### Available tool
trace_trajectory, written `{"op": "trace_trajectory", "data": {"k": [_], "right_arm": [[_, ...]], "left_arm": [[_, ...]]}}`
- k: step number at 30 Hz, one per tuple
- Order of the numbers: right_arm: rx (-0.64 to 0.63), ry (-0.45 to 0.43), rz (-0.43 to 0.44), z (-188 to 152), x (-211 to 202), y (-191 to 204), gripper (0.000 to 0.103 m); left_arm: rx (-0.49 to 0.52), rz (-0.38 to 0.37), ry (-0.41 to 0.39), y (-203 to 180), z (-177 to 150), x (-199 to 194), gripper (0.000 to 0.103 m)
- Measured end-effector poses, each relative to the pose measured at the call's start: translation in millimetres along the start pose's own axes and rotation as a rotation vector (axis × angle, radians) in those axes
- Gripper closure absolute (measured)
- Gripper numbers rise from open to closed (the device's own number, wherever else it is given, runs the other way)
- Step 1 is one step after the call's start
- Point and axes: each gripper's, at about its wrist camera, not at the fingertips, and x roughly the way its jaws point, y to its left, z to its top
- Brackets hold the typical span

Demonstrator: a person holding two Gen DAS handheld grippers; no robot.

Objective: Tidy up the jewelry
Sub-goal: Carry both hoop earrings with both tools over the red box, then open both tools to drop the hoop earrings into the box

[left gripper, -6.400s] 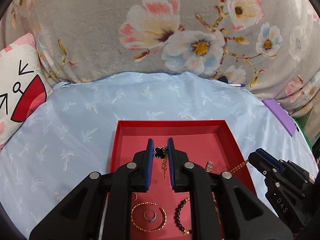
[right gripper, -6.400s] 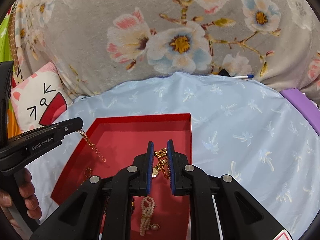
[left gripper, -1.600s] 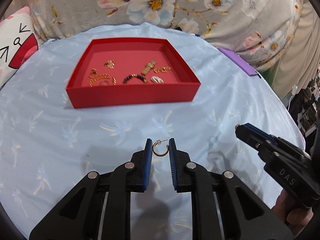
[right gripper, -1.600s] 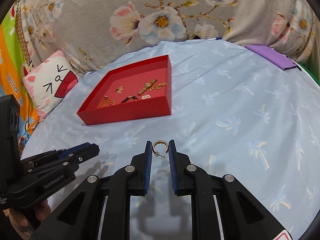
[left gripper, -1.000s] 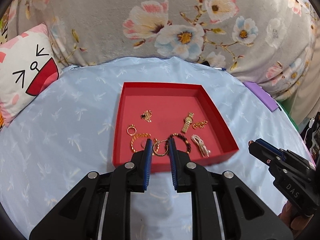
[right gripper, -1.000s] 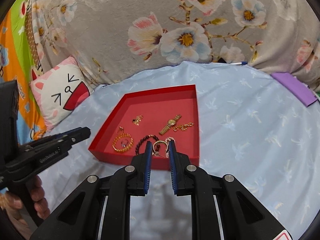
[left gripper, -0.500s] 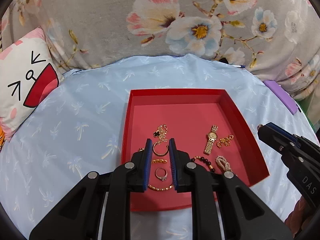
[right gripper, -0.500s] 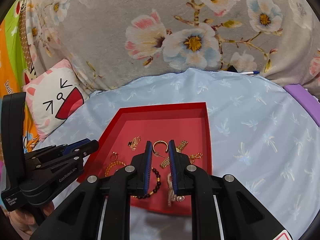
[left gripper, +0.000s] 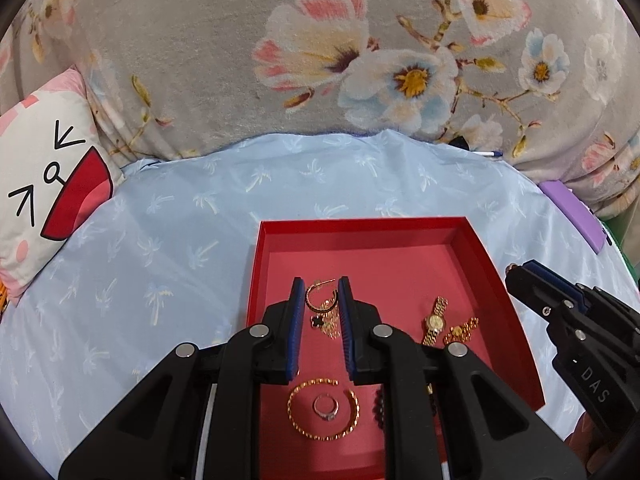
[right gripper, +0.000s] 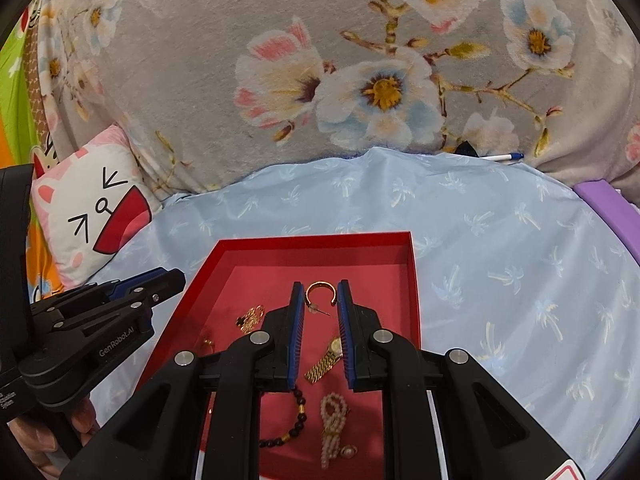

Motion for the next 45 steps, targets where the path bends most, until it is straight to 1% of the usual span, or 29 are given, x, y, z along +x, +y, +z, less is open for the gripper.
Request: {"op": "trace_trajectory", "data": {"k": [4, 7, 13, 30, 38, 42, 44, 45], "right_arm": [[0.013, 0.032, 0.007, 5, 22, -5, 0.088], [0.029, 0.056, 0.014, 4, 37, -6, 0.088], [0.016, 0.081, 0.016, 3, 51, -1, 0.088], [0.000, 0.100, 0.009, 1, 66, 8, 0.088], [-0.011, 0.103, -0.003, 1, 68, 10, 0.087], [-0.018, 0.087, -0.021, 1, 67, 11, 0.080], [-0.019, 0.086, -0.022, 0, 66, 11, 0.079], [-0.018, 0.085, -0.025, 0, 66, 10, 0.078]], "left_arm": [[-0.015, -0.005, 0.021, 2, 7, 15, 0.087], [-0.009, 0.005, 0.030, 1, 8, 27, 0.087], [-0.014, 0.004, 0.043, 0, 5, 41, 0.087], [-0.018, 0.014, 0.070, 2, -2, 59, 0.087], [-0.012, 0.021, 0.068, -1, -4, 62, 0.087], [-0.014, 0.039, 0.067, -1, -5, 63, 0.086], [-0.016, 0.045, 0.071, 0, -4, 64, 0.086], [-0.017, 0.049, 0.070, 0, -4, 63, 0.084]]}}
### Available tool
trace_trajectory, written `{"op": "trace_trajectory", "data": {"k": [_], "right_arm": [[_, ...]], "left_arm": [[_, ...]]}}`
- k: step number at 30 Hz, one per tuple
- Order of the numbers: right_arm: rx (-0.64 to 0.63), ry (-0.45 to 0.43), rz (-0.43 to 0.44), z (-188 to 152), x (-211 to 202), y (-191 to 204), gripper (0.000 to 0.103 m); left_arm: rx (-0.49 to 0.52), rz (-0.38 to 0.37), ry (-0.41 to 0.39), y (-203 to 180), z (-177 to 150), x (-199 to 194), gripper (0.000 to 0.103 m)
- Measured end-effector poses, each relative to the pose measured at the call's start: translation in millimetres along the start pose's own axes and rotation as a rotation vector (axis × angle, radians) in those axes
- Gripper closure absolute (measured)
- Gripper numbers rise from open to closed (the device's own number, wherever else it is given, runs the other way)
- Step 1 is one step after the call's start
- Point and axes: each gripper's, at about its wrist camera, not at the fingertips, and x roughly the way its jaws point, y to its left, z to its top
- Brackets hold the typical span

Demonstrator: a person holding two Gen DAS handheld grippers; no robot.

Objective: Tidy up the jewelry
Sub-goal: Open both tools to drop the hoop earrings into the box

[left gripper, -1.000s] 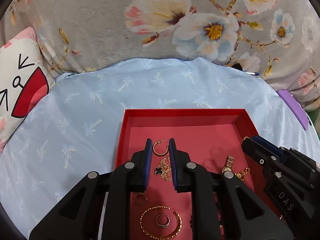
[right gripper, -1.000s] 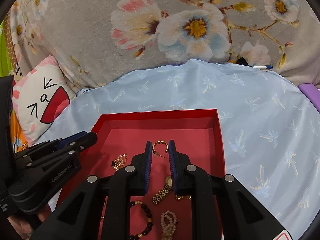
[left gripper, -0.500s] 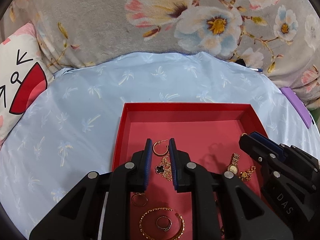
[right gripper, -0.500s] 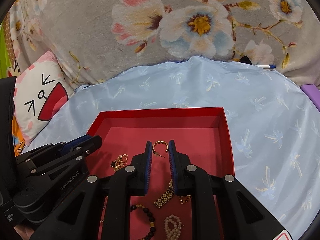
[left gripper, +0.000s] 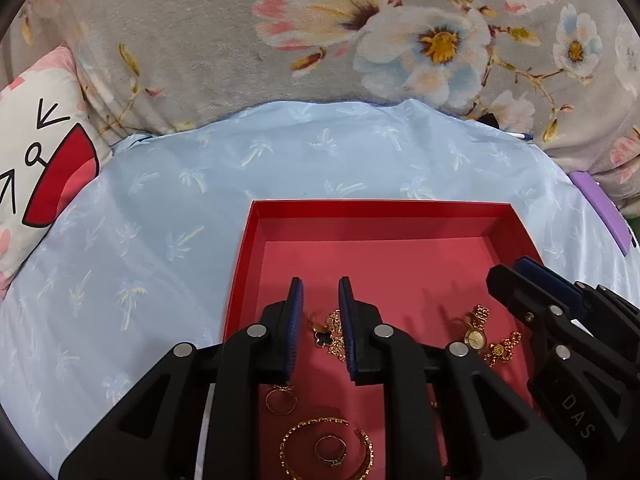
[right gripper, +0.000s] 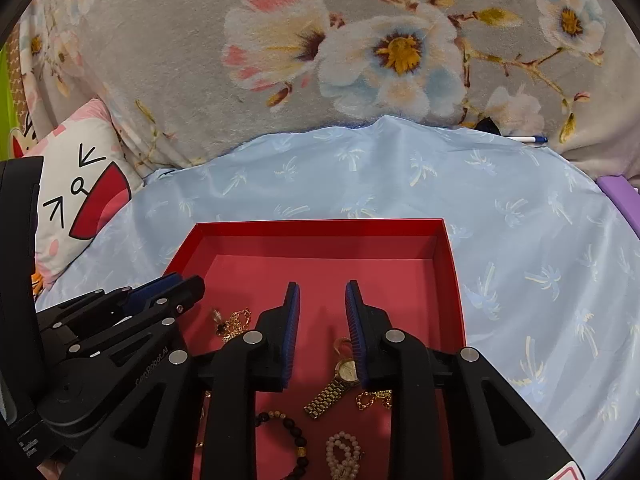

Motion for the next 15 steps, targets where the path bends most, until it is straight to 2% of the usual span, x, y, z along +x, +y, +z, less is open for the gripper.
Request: {"op": "trace_trajectory", "data": {"k": [4, 15], "right_arm": [[-0.001, -0.004, -0.003, -1, -3, -1, 0.076], [-0.008, -0.012, -0.006, -8, -20, 1, 0.073]], "left_arm": [[0.003, 0.013, -0.006, 0, -1, -2, 0.076], [0.014, 0.014, -0.014, -3, -5, -15, 0.076]]}}
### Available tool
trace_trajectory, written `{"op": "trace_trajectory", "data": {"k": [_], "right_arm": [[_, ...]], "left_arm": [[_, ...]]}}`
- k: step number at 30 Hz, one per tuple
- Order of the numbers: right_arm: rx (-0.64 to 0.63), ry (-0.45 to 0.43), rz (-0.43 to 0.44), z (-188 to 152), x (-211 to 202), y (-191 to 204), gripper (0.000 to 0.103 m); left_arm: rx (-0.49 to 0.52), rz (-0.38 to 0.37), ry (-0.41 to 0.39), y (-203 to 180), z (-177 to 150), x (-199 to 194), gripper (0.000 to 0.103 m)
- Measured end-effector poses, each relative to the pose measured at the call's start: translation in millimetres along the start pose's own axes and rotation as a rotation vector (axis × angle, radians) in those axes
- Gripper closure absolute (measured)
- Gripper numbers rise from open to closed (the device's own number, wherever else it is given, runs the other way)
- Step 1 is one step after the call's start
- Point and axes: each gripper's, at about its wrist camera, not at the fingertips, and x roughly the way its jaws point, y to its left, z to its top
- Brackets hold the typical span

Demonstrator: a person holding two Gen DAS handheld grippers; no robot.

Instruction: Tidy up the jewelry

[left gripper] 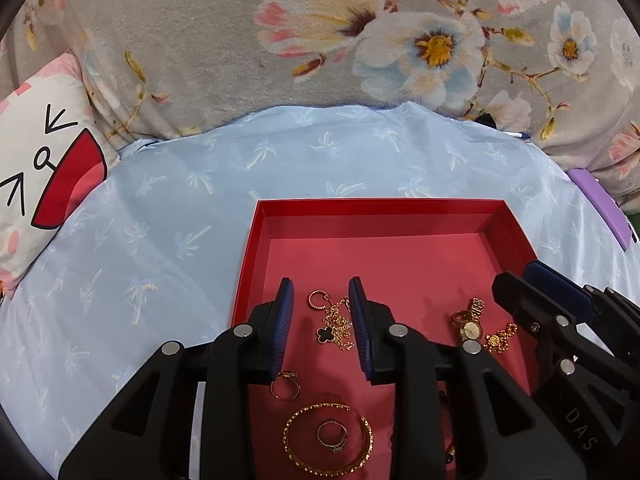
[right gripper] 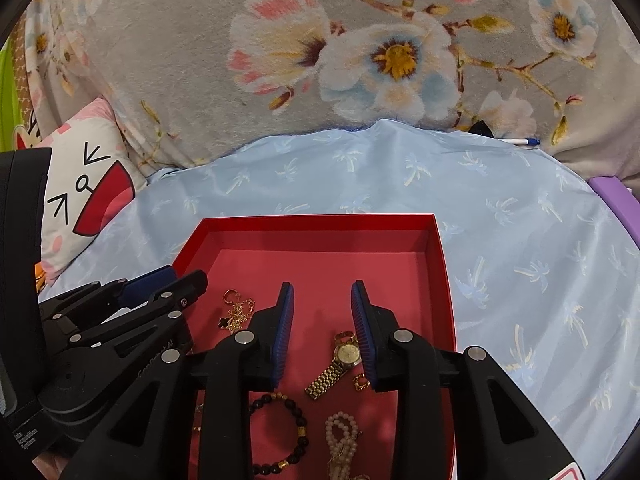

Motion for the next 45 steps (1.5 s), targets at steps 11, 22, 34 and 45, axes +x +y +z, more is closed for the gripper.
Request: {"op": "trace_trajectory", "data": {"k": [11, 22, 34, 45], "right_arm": [[-0.003, -0.024, -0.016, -6, -32, 2, 0.065], [-0.011, -0.067, -0.105, -41, -81, 9, 0.046], [0.018, -0.093, -0.183, -96, -121, 5, 0.032], [0.023, -0.097, -0.202, -123, -121, 5, 0.031]], "left_arm": [[0.003, -0.007, -0.015, -5, -5, -26, 0.076], [0.021, 0.042, -0.060, -12, -32, -75, 0.052], [0.033, 0.114, -0.091, -18, -82, -109, 0.022], [0.018, 0.136, -0.097, -13, -115, -109, 0.012]]}}
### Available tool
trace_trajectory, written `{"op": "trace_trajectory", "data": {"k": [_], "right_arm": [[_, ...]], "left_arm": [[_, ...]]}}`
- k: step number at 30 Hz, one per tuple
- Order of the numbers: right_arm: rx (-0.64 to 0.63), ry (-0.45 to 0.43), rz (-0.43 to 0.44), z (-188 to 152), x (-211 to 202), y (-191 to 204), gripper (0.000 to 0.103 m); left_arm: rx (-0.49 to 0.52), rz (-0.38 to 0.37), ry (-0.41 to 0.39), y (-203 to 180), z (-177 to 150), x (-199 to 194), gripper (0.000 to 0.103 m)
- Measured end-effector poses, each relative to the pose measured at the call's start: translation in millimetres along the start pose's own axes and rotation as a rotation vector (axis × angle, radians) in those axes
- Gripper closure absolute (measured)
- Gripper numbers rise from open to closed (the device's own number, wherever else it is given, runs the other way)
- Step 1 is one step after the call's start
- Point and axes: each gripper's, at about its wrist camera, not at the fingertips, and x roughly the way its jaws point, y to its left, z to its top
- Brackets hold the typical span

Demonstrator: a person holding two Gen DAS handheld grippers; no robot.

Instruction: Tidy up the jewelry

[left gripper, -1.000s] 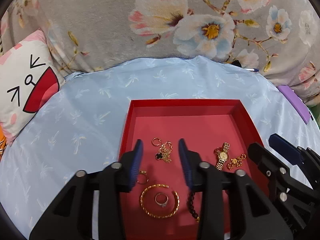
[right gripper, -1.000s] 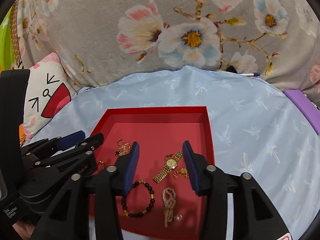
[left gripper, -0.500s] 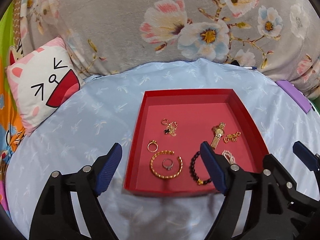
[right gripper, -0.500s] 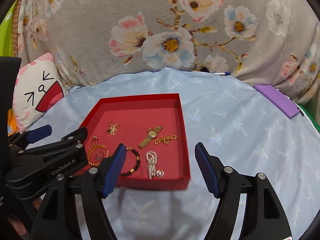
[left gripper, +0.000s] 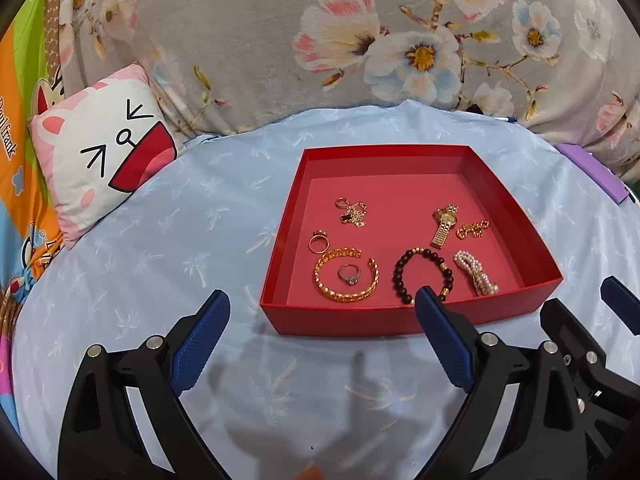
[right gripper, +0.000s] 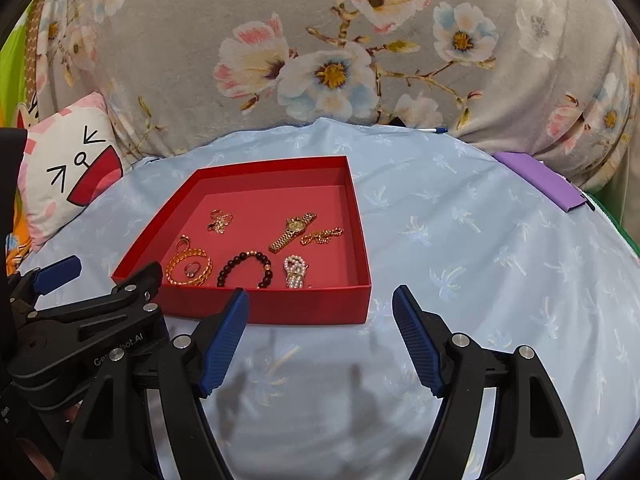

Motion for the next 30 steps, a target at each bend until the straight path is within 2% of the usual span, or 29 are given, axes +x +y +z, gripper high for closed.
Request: {"op": "trace_trajectory", "data": {"k": [7, 14, 20, 30], "right_arm": [[0.000, -0.004, -0.018, -7, 4, -2, 0.031], [-0.008, 0.010, -0.036, -18, 14, -2, 0.031], [-0.005, 0.020, -0.041, -22, 18, -1, 0.031], [-0.005, 0.025, -0.045, -22, 20, -1, 0.029]], "left_arm": [[-0.003, -0.005, -0.008, -2, -8, 4, 0.012], [-0.029, -0.005, 0.019, -4, -20, 17, 0.012], [-0.004, 0.024, 0.026, -9, -29, 24, 0.012], [-0.019, 0.012, 0.023, -6, -29, 24, 0.012]]}}
